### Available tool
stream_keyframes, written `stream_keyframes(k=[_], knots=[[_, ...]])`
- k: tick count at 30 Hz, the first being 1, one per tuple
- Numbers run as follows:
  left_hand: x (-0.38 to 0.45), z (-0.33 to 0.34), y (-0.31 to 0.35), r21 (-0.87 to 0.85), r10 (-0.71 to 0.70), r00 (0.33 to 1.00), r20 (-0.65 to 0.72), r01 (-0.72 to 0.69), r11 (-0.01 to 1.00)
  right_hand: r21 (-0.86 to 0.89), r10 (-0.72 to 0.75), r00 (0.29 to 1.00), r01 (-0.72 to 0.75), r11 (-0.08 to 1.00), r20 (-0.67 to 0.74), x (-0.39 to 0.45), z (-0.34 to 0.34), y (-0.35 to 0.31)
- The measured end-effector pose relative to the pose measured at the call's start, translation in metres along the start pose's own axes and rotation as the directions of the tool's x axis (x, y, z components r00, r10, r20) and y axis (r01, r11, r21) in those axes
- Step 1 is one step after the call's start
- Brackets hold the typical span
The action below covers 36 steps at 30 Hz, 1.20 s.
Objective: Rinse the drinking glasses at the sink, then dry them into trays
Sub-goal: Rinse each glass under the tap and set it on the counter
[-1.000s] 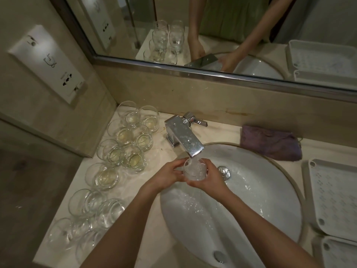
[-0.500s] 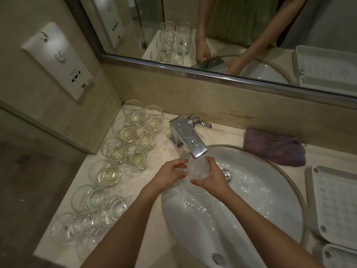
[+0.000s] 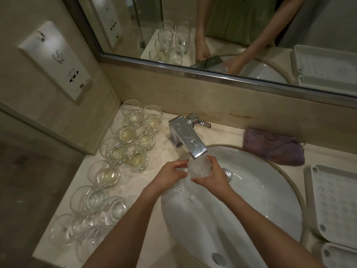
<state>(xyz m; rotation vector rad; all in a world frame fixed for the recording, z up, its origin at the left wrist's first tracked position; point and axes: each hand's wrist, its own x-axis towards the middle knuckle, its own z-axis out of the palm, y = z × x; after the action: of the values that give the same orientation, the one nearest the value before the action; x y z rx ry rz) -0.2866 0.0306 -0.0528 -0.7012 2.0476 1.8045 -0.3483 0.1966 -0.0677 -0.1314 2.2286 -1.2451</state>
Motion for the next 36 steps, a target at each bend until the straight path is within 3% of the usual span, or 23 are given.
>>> stream_keyframes(k=[7, 12, 19, 22, 25, 29, 36], knots=[[-0.004, -0.002, -0.001, -0.003, 0.006, 1.000, 0.007, -0.006, 1.000, 0.100, 0.040, 0.996, -0.047, 0.994, 0.076, -0.005, -0.005, 0.000], [-0.013, 0.003, 0.002, 0.129, 0.017, 0.998, 0.057, -0.024, 0.991, 0.141, 0.008, 0.999, -0.015, 0.990, 0.047, -0.023, -0.009, 0.000], [-0.042, 0.006, 0.030, 0.469, 0.107, 0.992, 0.070, -0.127, 0.874, -0.087, -0.097, 0.995, 0.096, 0.992, -0.009, -0.054, -0.042, -0.018], [-0.056, 0.008, 0.054, 0.548, 0.202, 0.976, 0.082, -0.213, 0.809, -0.227, -0.227, 0.974, 0.215, 0.950, -0.026, -0.066, -0.064, -0.038], [-0.066, 0.008, 0.073, 0.629, 0.277, 0.956, 0.100, -0.276, 0.727, -0.513, -0.355, 0.935, 0.308, 0.801, 0.007, -0.078, -0.087, -0.064], [-0.074, 0.007, 0.085, 0.705, 0.324, 0.941, 0.100, -0.297, 0.644, -0.857, -0.390, 0.916, 0.273, 0.437, 0.093, -0.091, -0.108, -0.086], [-0.088, 0.019, 0.076, 0.734, 0.276, 0.952, 0.129, -0.279, 0.619, -0.976, -0.326, 0.920, 0.213, -0.053, 0.218, -0.105, -0.120, -0.089]])
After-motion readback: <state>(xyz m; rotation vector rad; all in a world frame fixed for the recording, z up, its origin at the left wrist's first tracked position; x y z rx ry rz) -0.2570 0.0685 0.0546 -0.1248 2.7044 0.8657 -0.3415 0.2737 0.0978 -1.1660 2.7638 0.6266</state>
